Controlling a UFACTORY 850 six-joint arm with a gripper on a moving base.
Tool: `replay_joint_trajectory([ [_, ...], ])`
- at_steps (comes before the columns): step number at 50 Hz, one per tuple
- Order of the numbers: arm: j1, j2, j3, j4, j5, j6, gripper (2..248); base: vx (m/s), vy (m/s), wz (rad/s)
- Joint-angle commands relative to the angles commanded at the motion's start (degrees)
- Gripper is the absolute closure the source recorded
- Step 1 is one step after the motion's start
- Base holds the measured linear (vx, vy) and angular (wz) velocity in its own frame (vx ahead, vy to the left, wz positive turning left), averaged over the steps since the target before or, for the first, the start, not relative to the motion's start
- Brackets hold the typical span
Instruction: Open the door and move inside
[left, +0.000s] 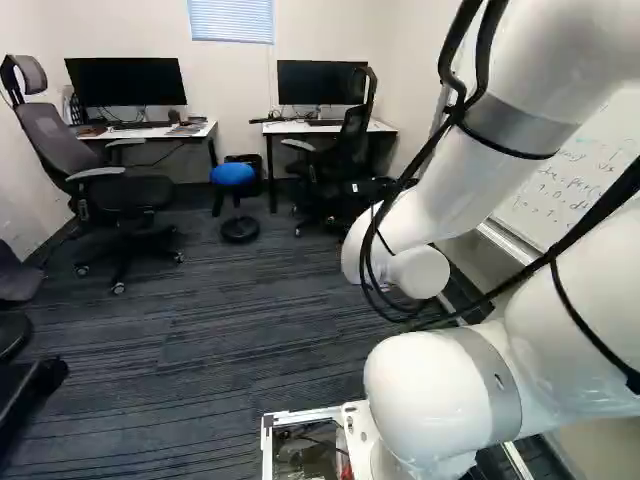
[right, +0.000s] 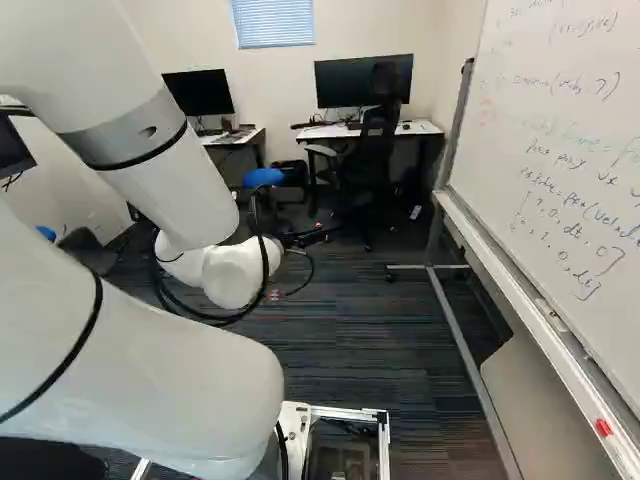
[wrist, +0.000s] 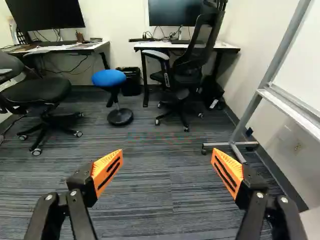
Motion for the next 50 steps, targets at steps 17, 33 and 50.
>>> replay_joint_trajectory([
  [17, 0.00, 0.00, 0.00, 0.00, 0.00, 0.00, 3, 0.202, 0.001, -0.015],
  [33, 0.00, 0.00, 0.00, 0.00, 0.00, 0.00, 3, 0.103, 0.000, -0.010],
  [50, 0.00, 0.00, 0.00, 0.00, 0.00, 0.00, 3, -0.005, 0.000, 0.001],
])
